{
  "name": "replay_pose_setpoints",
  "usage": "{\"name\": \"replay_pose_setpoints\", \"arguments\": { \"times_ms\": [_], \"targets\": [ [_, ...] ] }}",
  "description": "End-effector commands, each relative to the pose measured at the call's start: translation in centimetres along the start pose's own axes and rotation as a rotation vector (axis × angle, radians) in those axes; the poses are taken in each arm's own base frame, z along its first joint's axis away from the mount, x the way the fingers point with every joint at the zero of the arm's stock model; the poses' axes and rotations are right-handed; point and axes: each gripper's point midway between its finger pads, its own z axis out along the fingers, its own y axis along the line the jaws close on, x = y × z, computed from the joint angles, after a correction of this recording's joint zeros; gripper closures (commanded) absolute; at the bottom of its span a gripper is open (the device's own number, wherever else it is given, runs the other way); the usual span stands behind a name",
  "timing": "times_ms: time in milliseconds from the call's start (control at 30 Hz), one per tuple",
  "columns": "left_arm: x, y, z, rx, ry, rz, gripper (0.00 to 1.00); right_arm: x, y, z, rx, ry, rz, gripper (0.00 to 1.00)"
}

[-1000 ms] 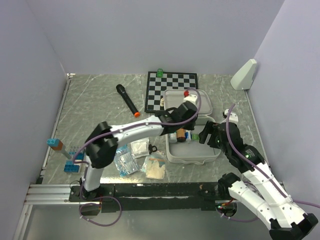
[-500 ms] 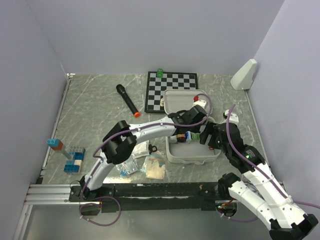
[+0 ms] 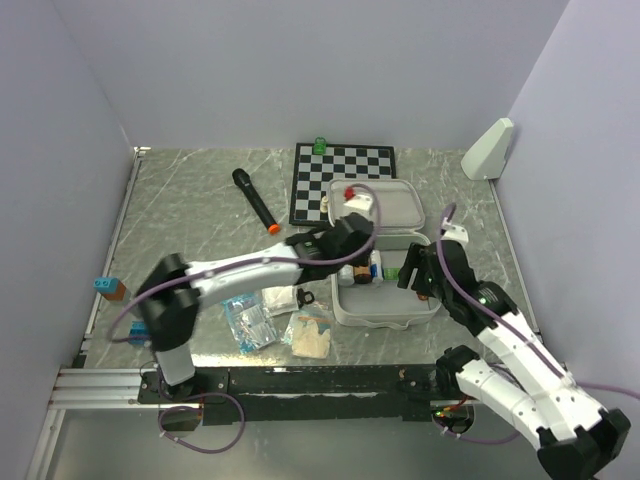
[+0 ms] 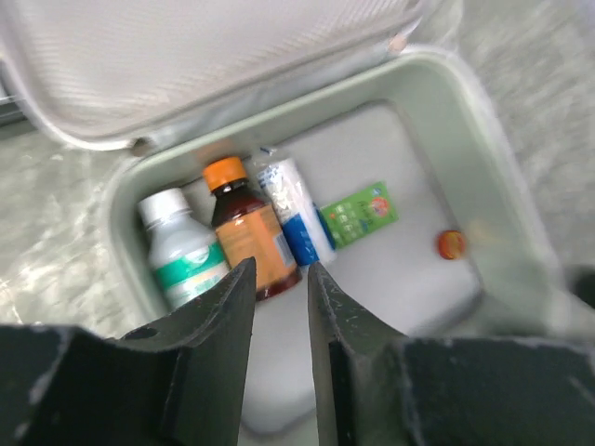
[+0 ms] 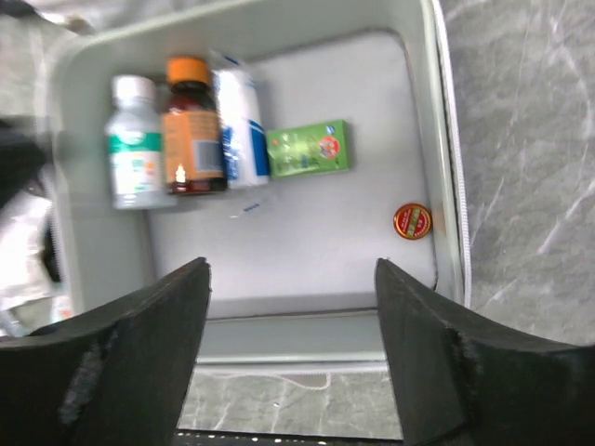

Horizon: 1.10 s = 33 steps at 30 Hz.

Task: Organize the medicine kit
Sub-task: Place the medical item at the medicine box, then adjust the medical item in the medicine box.

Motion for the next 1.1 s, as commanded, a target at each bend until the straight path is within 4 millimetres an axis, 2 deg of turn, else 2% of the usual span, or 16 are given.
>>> {"name": "replay_pose_setpoints", "arguments": {
  "times_ms": [0, 133, 333, 567, 833, 1067],
  "targets": [
    [-2.9, 0.7, -5.1, 0.066, -0.132, -0.127, 0.66, 0.3, 0.3, 1.7, 0.029, 0.028, -0.014, 0.26],
    [-0.6, 1.1, -6.7, 0.144, -0.097, -0.131, 0.66, 1.5, 0.3, 3.7, 0.060, 0.089, -0.030, 0.39],
    [3.2, 4.1, -6.7, 0.065, -0.034, -0.108, 0.69, 2.6, 0.2, 6.0, 0.129, 0.179, -0.048, 0.62],
    [3.4, 6.3, -8.5, 0.026, -0.071, -0.151, 0.69, 4.3, 0.6, 8.1, 0.149, 0.281, -0.051, 0.82],
    [3.7, 9.2, -10.9, -0.017, -0.111, -0.206, 0.69, 4.7, 0.8, 11.1, 0.179, 0.331, -0.047, 0.87],
    [3.9, 11.4, -11.6, -0.081, -0.130, -0.223, 0.69, 3.0, 0.7, 13.6, 0.225, 0.321, -0.046, 0.89]
  ]
}}
